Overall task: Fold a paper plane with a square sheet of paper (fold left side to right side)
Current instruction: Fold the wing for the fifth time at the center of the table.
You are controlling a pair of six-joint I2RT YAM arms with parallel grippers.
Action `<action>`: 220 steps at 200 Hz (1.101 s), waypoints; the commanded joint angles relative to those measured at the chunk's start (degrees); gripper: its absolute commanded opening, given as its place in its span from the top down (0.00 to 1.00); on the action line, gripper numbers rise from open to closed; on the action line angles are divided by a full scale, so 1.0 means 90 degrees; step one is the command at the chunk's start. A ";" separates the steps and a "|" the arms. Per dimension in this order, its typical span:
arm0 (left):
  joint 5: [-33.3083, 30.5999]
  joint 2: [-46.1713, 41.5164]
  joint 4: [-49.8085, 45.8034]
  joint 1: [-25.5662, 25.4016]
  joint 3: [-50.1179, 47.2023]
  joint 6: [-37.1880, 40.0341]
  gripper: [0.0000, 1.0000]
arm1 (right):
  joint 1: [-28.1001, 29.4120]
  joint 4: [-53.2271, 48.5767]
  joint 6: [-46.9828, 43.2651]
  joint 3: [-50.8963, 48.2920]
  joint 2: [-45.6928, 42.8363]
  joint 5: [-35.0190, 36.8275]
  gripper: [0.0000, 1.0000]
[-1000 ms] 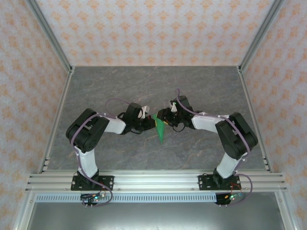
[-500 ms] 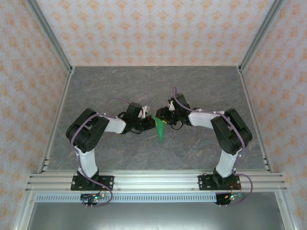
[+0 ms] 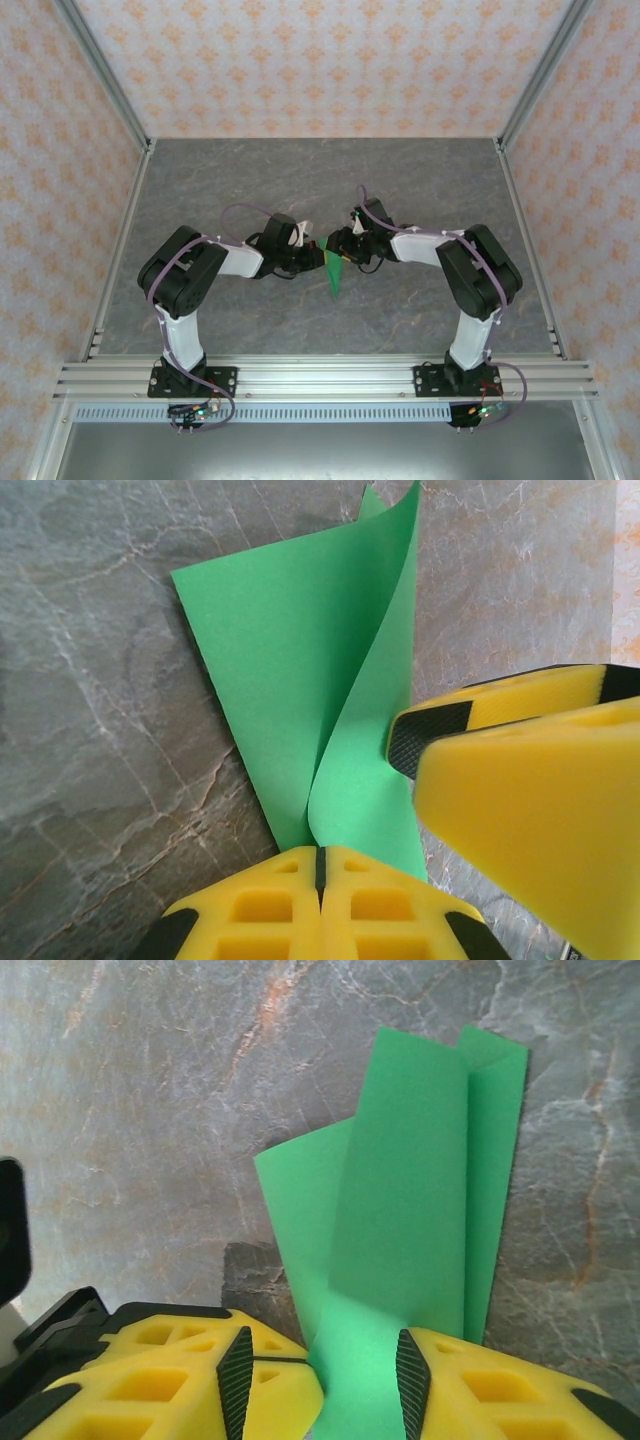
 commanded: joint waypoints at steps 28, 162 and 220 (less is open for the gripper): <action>-0.0171 0.0342 -0.0172 0.0035 0.0129 0.0154 1.00 | 0.0033 -0.0313 -0.0137 0.0143 0.0172 0.0276 0.54; -0.0610 -0.1130 -0.0577 0.0314 -0.0678 0.0159 0.67 | 0.0034 -0.0916 -0.0067 -0.0045 0.0485 0.0578 0.54; -0.0265 -0.2886 -0.0473 0.0310 -0.1645 -0.0322 0.68 | 0.0068 -0.0853 -0.0056 -0.0021 0.0525 0.0546 0.54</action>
